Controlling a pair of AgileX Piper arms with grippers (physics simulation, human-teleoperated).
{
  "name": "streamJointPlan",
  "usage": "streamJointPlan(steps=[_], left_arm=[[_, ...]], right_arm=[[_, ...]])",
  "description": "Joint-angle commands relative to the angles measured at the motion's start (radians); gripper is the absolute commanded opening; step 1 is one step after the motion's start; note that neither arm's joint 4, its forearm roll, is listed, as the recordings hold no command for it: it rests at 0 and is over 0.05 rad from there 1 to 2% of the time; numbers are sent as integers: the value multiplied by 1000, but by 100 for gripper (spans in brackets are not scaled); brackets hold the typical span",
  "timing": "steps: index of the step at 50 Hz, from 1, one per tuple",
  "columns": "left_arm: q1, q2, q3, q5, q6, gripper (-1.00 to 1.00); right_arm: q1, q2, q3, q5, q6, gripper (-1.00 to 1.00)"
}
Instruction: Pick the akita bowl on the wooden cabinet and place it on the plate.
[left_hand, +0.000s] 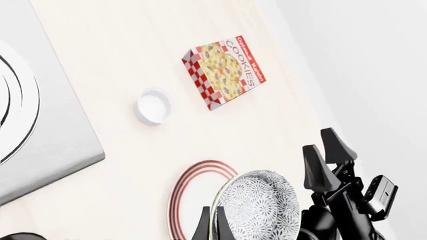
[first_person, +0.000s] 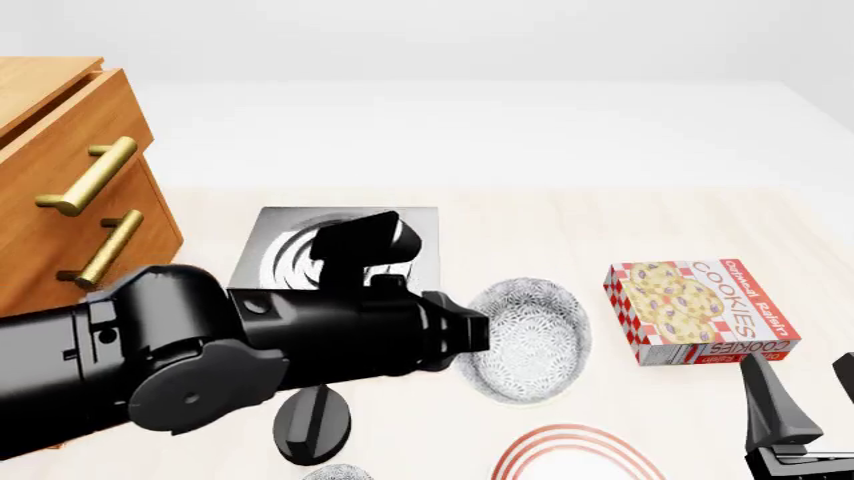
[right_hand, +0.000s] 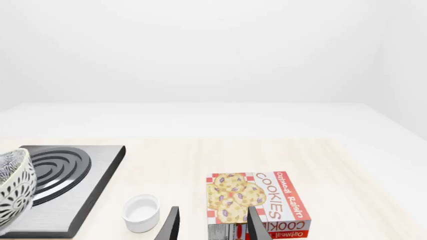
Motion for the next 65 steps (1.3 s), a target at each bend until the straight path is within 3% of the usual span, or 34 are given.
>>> streamJointPlan(steps=[1,27,65], left_arm=[[-22,16,6,-17,-5,-100],[-71,54,39,-60,-51,-100],[-66,152,49,-134,-78,-100]], right_arm=[[0,0,0,0,0,100],[0,0,0,0,0,100],[0,0,0,0,0,100]])
